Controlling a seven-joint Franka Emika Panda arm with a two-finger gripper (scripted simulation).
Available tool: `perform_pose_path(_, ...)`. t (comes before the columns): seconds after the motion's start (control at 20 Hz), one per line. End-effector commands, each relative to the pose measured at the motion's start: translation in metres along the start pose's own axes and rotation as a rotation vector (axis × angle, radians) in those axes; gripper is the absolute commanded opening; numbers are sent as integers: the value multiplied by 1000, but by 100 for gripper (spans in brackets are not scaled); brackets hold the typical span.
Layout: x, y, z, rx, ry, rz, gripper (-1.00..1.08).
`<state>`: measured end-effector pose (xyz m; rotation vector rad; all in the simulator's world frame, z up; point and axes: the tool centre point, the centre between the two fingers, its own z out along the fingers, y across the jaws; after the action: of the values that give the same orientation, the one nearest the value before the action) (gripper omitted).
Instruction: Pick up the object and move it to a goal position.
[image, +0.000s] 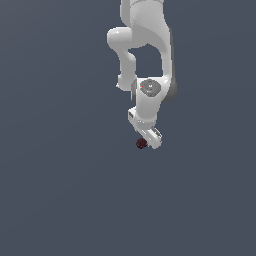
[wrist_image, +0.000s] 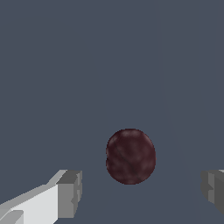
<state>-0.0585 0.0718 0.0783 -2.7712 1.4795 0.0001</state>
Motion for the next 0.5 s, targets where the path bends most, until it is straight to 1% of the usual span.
perform_pose_path(0.0, 0, 0, 3, 0, 0, 0, 100)
perform_pose_path(0.45, 0, 1, 40, 0, 0, 4, 100)
